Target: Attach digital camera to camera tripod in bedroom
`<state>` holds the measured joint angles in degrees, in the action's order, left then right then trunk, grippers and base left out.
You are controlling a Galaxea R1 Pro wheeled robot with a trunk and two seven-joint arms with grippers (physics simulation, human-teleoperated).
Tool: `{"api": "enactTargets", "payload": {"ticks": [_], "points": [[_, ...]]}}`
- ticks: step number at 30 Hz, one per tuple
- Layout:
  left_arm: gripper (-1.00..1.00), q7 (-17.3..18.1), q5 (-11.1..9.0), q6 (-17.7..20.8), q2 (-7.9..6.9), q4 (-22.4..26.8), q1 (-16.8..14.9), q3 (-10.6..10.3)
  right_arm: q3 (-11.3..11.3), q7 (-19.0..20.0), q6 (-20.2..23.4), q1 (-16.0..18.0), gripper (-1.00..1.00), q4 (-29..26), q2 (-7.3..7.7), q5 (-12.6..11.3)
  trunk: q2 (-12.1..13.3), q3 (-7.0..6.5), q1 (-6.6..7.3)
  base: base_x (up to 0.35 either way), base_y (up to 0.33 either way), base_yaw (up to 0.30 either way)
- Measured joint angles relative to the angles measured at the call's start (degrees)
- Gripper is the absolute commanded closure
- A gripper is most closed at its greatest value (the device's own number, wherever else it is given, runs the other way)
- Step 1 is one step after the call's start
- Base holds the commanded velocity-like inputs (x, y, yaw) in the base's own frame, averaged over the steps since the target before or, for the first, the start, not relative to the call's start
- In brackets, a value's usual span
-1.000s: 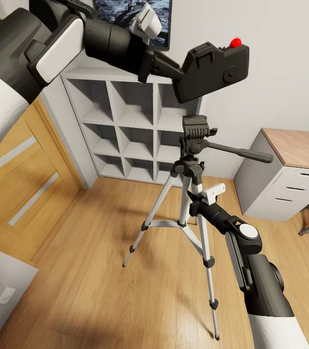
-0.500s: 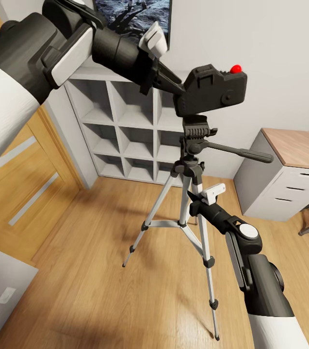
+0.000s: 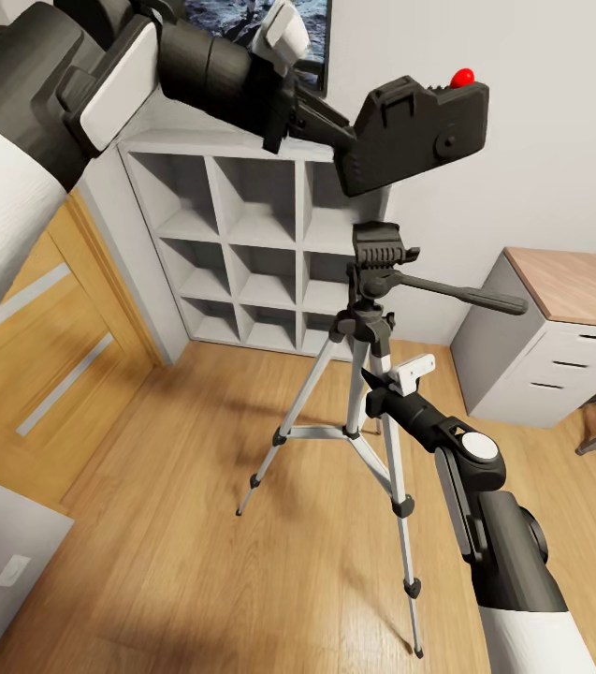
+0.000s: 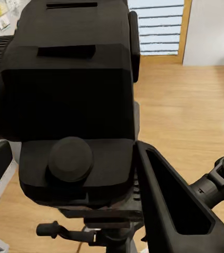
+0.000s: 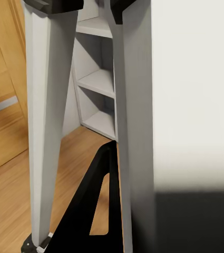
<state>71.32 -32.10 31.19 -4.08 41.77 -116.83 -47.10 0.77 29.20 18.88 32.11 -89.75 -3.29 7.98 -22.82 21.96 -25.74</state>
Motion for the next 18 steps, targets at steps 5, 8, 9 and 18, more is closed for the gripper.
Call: {"api": "enactTargets", "payload": {"ticks": [5, 8, 9, 18], "points": [[1.00, -0.13, 0.16, 0.15, -0.06, 0.03, 0.00, 2.69, -0.01, 0.00, 0.00, 0.00, 1.00, 0.00, 0.00, 0.00, 0.00, 0.00, 0.00, 0.000, 0.000, 0.000], [1.00, -0.39, 1.65, 0.16, -0.07, 0.05, 0.00, 2.91, -0.04, 0.00, -0.01, 0.00, 1.00, -0.01, 0.00, -0.01, 0.00, 0.00, 0.00, 0.000, 0.000, 0.000], [1.00, -0.60, 3.08, 0.11, -0.04, 0.06, 0.00, 2.95, -0.04, 0.00, -0.01, 0.00, 1.00, -0.01, 0.00, -0.01, 0.00, 0.00, 0.00, 0.000, 0.000, 0.000], [1.00, -0.68, 15.30, -0.63, 0.34, -0.60, 0.02, 3.18, 0.02, 0.00, 0.01, 0.00, 1.00, 0.00, 0.04, -0.06, 0.00, 0.00, 0.00, 0.000, 0.000, 0.000]]}}
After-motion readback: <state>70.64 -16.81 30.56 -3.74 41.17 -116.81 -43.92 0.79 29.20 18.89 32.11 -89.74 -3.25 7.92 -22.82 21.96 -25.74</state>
